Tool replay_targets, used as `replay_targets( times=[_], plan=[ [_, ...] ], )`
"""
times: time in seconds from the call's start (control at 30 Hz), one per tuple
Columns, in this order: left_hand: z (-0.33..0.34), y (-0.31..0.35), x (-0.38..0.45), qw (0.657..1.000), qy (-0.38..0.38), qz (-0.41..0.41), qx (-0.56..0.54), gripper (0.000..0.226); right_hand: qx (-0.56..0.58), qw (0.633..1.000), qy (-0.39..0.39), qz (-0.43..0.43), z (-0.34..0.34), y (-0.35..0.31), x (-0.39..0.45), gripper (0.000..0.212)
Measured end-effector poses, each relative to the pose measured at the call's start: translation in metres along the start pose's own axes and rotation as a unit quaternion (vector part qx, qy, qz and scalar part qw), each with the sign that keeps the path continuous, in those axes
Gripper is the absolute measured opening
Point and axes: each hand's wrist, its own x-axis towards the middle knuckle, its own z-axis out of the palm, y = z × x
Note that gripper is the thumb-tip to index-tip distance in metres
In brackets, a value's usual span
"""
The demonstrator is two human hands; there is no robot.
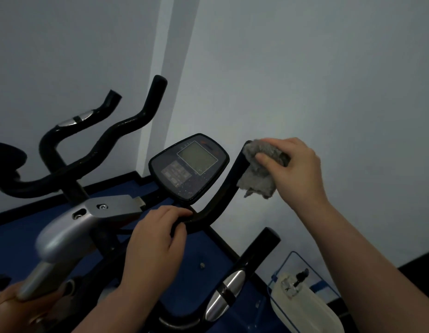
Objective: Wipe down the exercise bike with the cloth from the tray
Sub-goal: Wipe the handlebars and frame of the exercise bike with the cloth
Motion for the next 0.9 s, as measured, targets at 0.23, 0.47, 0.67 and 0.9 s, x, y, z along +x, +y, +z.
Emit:
replay_targets(
  times=[0.23, 0.47, 0.67, 0.9],
  plan=[
    [0.0, 0.001, -0.002, 1.0, 0.007, -0.003, -0.007, 0.023, 0.095, 0.989, 0.073, 0.091, 0.009, -0.01, 0.008, 0.021],
    [0.0, 0.002, 0.0, 1.0, 0.01, -0.001, -0.009, 0.022, -0.009, 0.98, 0.044, 0.192, 0.061, -0.015, -0.053, 0.022],
    [-0.001, 0.002, -0.001, 1.0, -0.001, 0.002, -0.019, 0.022, -0.103, 0.973, -0.088, 0.186, 0.045, -0.015, -0.054, 0.024],
    [-0.003, 0.003, -0.001, 1.0, 0.001, 0.003, -0.023, 0.022, -0.052, 0.97, -0.057, 0.229, 0.068, -0.024, -0.068, 0.024]
  ],
)
